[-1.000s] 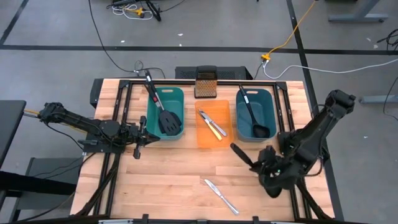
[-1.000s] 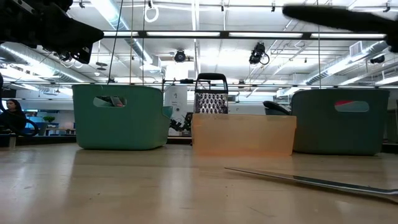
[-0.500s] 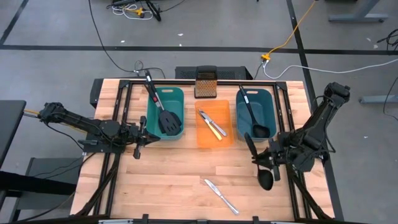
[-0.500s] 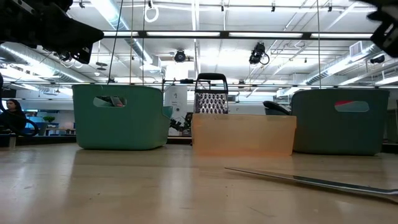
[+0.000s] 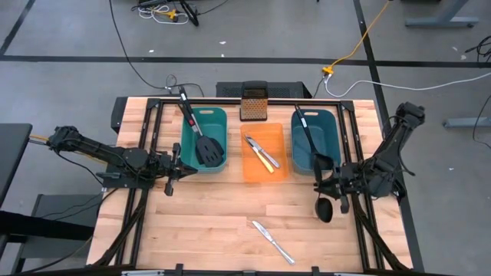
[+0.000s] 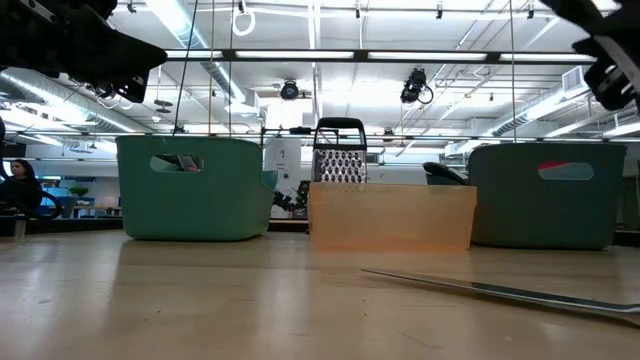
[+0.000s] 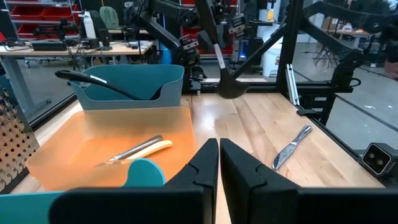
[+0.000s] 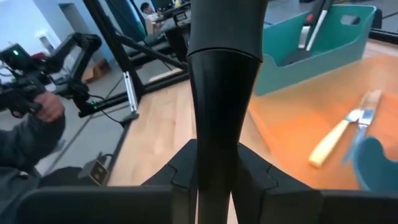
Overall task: Pick & Place Kitchen Items
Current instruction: Put the black serving spoon into the blue bin
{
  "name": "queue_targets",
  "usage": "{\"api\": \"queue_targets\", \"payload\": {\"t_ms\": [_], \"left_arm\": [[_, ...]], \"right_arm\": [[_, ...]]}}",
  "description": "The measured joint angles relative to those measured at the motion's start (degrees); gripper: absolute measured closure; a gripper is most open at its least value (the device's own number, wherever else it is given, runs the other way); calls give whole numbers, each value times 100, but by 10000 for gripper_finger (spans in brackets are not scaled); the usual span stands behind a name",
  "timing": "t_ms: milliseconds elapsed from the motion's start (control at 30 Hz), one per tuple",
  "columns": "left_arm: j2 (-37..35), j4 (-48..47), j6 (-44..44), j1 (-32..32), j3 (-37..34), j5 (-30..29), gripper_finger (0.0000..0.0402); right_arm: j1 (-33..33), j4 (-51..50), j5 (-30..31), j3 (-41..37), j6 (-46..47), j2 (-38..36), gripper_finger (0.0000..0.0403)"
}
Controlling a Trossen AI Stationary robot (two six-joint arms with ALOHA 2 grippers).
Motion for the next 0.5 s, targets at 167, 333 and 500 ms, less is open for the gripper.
{"api": "queue_targets", "payload": {"t_ms": [167, 333, 500], "left_arm": [[0, -2, 4, 0, 0, 0, 381], [0, -4, 17, 0, 0, 0, 381], [0, -2, 42, 0, 0, -23, 381]], "right_arm": [[-2, 323, 98, -401, -99, -465, 336], [0, 482, 90, -473, -324, -600, 336], [-103, 1193, -1, -473, -1008, -598, 336]]}}
